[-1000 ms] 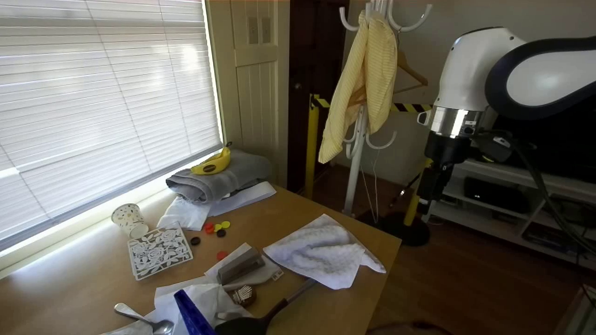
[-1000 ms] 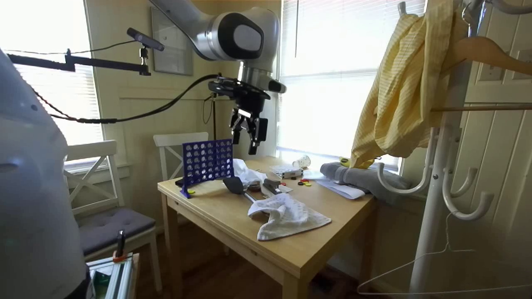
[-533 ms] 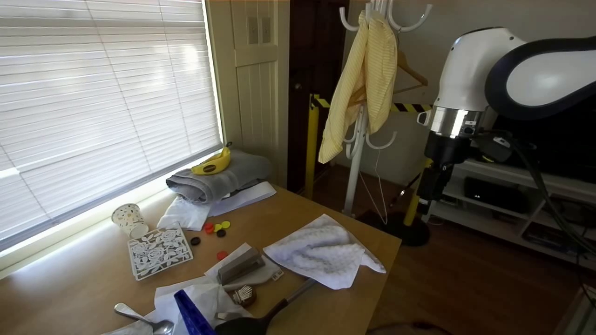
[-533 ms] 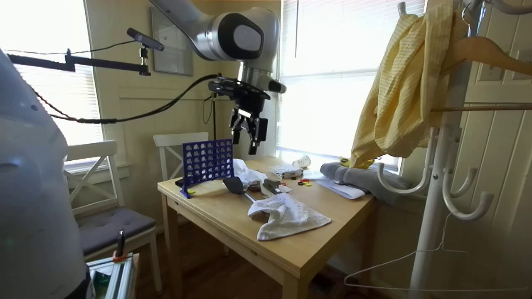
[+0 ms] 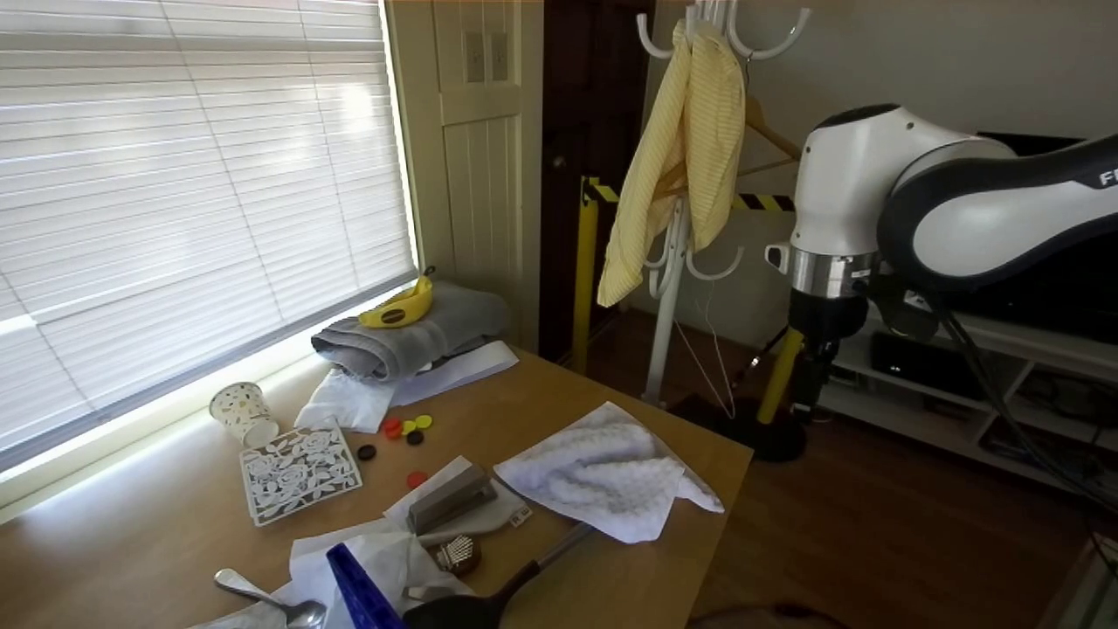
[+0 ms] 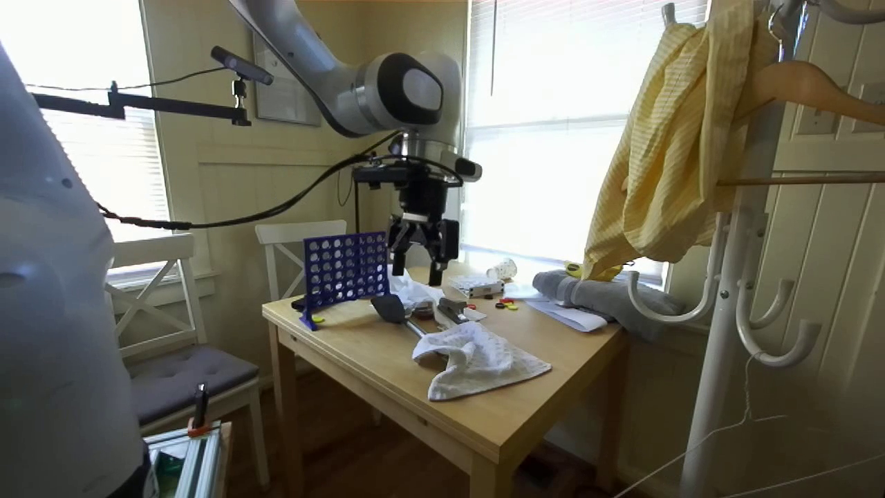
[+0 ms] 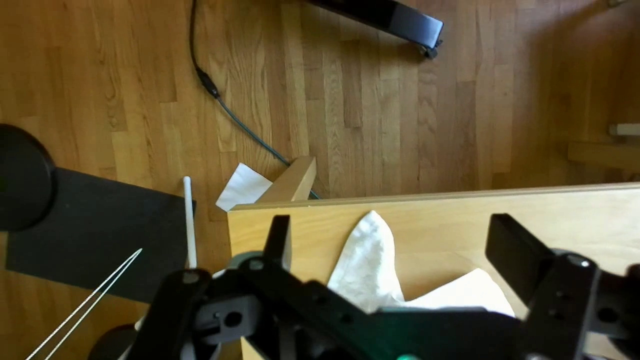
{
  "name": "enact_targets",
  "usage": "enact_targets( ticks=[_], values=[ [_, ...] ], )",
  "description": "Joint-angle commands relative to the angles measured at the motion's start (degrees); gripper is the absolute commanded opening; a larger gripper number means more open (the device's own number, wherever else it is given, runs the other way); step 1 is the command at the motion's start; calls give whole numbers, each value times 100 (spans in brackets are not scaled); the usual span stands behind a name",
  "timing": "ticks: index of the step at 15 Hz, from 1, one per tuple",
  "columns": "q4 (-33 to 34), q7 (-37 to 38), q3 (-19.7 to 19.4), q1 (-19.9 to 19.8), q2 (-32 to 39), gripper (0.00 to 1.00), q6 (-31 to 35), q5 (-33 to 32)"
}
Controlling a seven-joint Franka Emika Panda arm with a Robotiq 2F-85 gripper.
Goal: Hang the white towel on the white stand.
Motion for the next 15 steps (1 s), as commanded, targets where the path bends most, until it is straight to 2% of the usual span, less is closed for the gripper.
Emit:
enact_targets(
  ticks=[1, 3, 4, 8, 9, 13, 15],
  values=[
    [149, -189, -6, -103, 621, 100, -76, -563],
    [134, -315, -122, -127, 640, 100, -103, -341],
    [15, -104, -50, -71, 535, 100, -11, -373],
    [47, -203, -117, -116, 621, 100, -12, -372],
    [-67, 202, -15, -77, 568, 100, 219, -635],
    [-176, 1015, 244, 38, 1157, 100, 1244, -1328],
    [-273, 1618, 312, 99, 1425, 100, 1712, -1890]
  ],
)
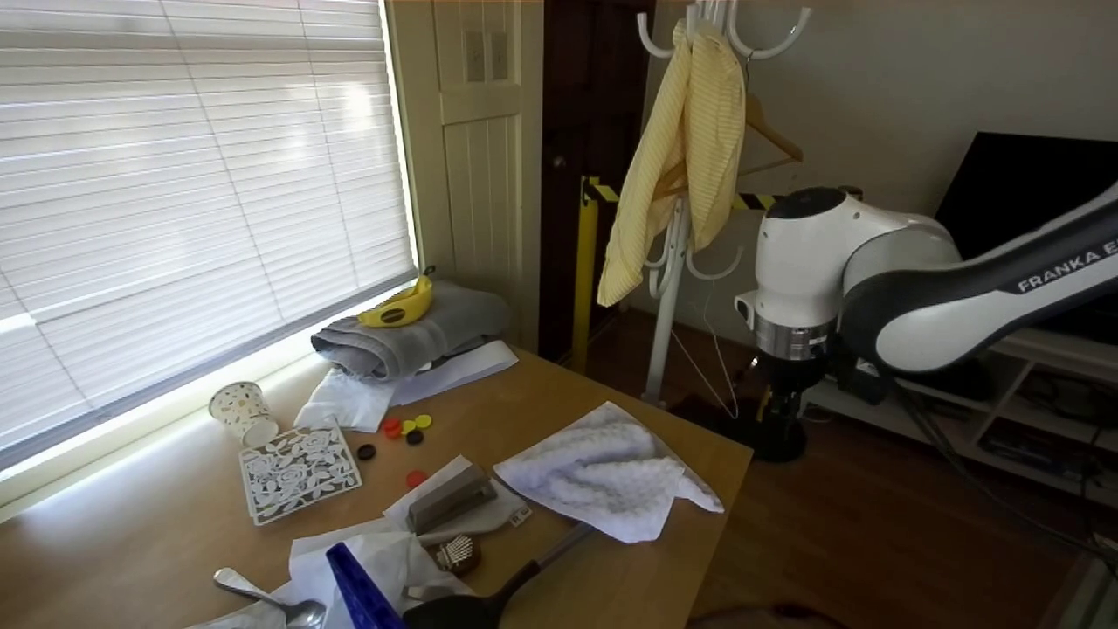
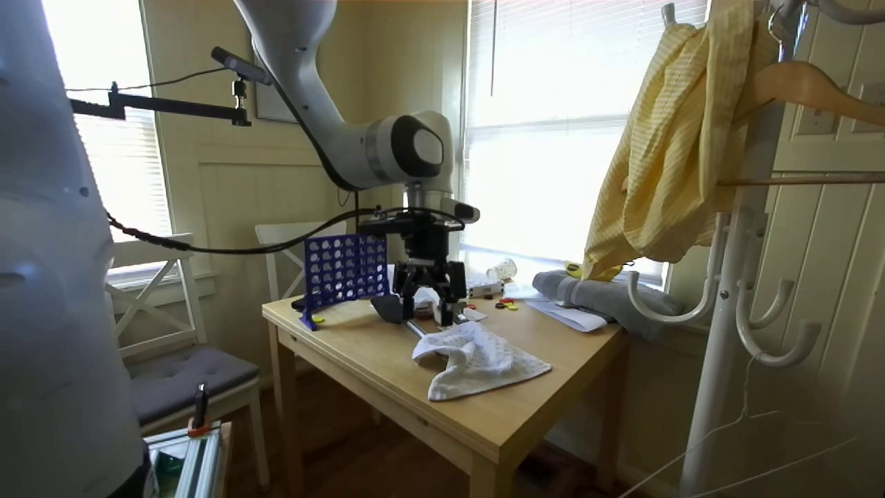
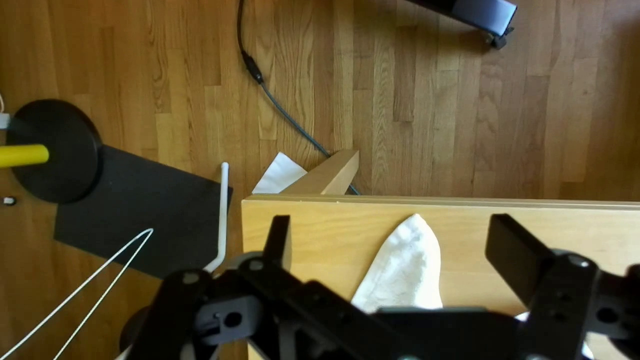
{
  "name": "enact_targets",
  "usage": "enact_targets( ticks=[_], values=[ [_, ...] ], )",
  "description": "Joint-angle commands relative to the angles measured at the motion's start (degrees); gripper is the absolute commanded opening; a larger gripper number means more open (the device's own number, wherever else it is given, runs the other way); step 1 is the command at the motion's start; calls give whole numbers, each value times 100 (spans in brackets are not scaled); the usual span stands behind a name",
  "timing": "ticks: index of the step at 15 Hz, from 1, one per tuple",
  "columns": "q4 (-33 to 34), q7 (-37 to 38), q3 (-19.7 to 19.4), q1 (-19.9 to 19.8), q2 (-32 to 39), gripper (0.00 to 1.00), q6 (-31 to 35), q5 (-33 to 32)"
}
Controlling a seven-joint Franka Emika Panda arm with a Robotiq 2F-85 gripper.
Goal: Hang the white towel on the white stand.
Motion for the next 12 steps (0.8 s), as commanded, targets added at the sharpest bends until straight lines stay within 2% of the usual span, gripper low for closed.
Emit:
enact_targets(
  ticks=[1, 4, 7, 12],
  values=[
    [-123, 886, 65, 103, 536, 100, 819, -991],
    [-37, 744, -107, 112, 1036, 100, 1473, -1466],
    [185, -206, -276, 48, 1616, 100, 2192, -1339],
    [472, -1212, -291, 91, 2216, 100, 2491, -909]
  ],
)
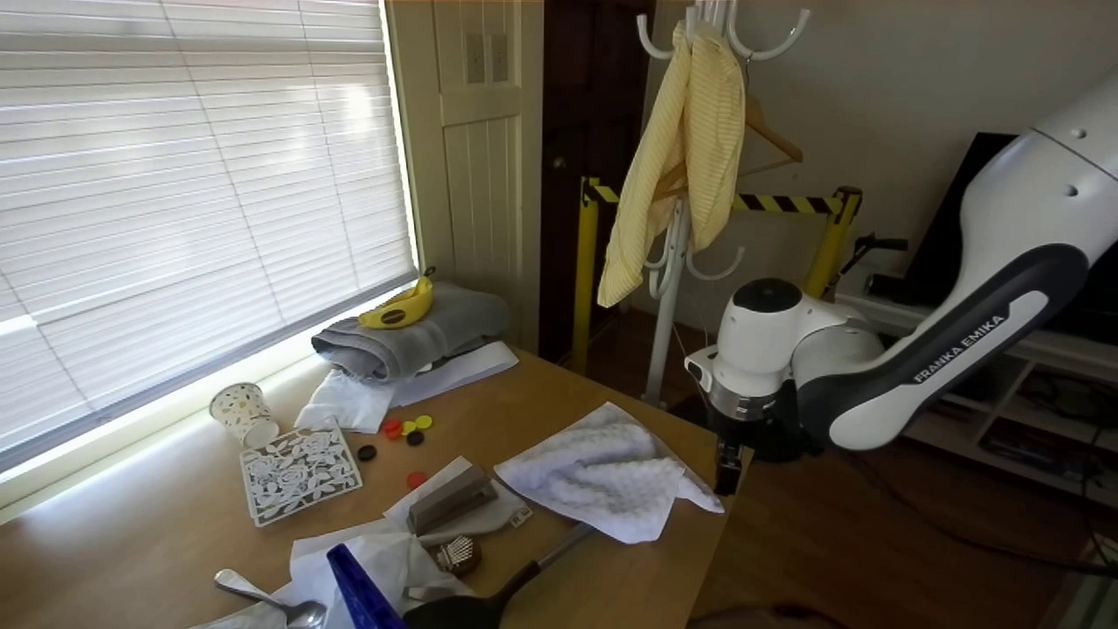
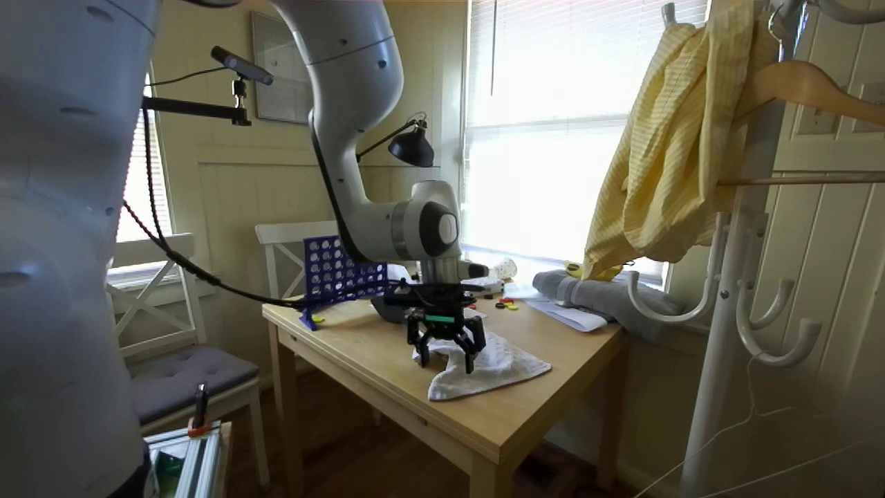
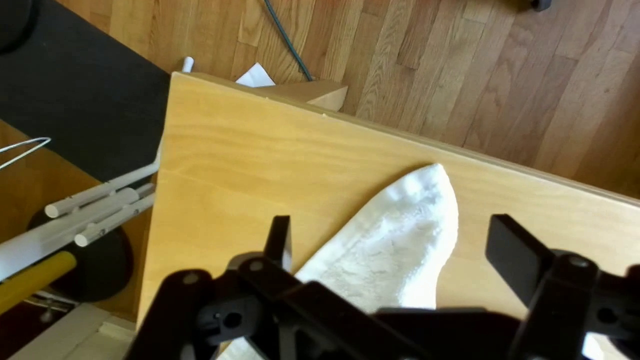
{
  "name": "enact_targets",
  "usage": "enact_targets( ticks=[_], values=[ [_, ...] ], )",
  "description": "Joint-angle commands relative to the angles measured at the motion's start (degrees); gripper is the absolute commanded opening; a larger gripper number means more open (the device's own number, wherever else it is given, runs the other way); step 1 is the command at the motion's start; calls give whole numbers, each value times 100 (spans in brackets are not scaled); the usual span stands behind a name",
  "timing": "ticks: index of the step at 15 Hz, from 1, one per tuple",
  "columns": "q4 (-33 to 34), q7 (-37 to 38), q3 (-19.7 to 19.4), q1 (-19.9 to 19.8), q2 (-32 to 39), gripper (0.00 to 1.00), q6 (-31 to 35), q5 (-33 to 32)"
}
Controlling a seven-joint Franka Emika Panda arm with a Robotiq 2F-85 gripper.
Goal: Hang the white towel on the white stand.
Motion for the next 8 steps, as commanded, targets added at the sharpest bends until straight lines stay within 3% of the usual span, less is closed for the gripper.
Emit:
enact_targets(
  ticks=[1, 6, 7, 8],
  values=[
    [275, -608, 54, 66, 436, 100, 114, 359],
    [222, -105, -64, 482, 488, 100, -2, 232],
    [198, 4, -90, 530, 474, 98, 7, 231],
    [201, 73, -110, 549, 484, 89, 7, 263]
  ],
)
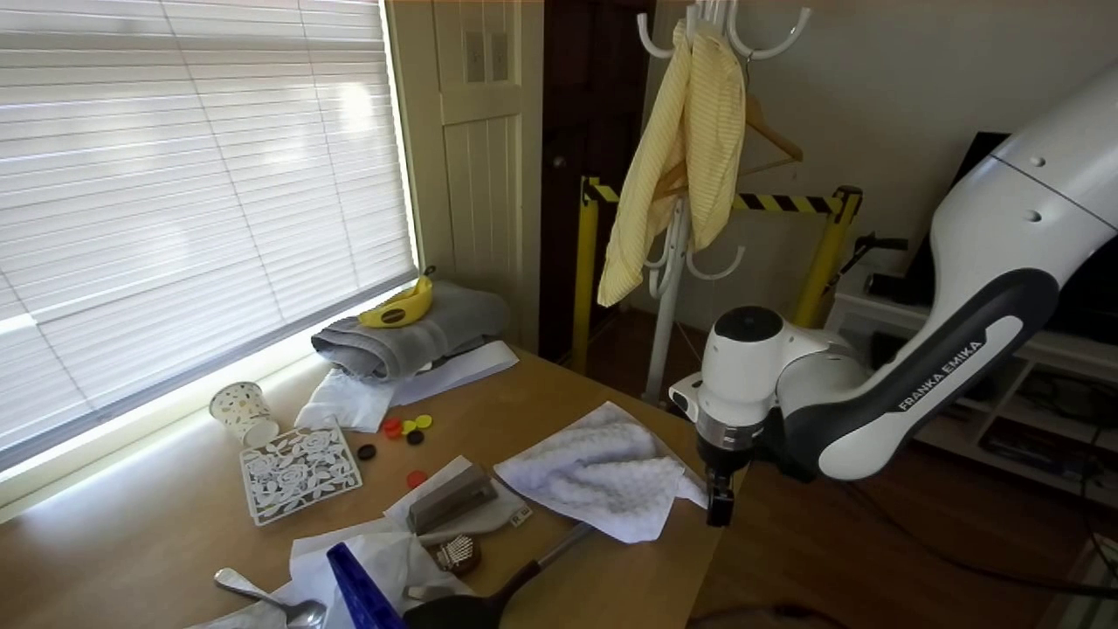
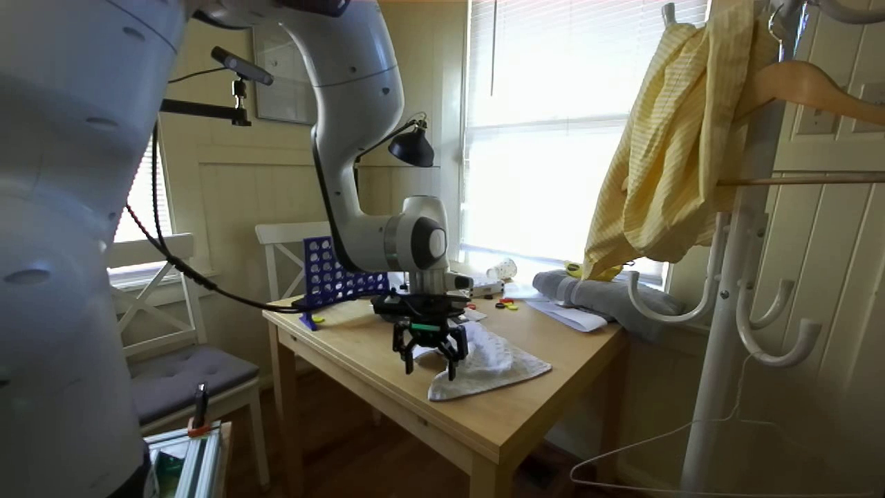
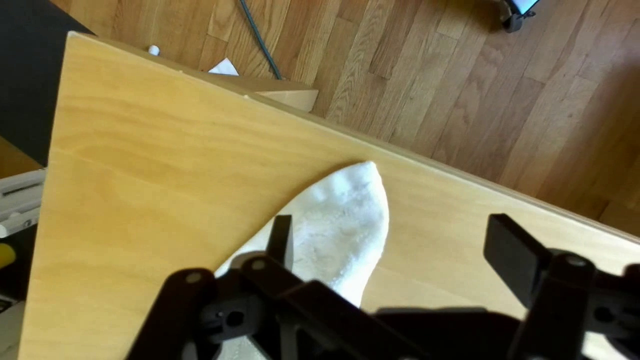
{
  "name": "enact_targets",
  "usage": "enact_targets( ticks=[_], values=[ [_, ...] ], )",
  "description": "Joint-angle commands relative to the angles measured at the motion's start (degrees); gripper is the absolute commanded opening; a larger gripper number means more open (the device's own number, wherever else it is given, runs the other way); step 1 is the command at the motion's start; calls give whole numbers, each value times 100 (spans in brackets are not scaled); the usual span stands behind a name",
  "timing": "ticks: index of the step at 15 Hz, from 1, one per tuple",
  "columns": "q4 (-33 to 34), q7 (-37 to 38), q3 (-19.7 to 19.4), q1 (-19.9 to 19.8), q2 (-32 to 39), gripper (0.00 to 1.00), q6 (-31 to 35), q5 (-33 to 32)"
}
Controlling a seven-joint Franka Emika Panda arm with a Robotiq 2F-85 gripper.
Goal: Hang the white towel on the white stand.
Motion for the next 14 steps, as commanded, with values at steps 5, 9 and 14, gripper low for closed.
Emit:
enact_targets(
  ticks=[5, 9, 14],
  values=[
    [23, 10, -121, -78, 116, 48, 67, 601],
    [191, -161, -127, -167, 256, 19, -53, 839],
    [348, -169, -157, -143, 378, 0, -171, 849]
  ],
)
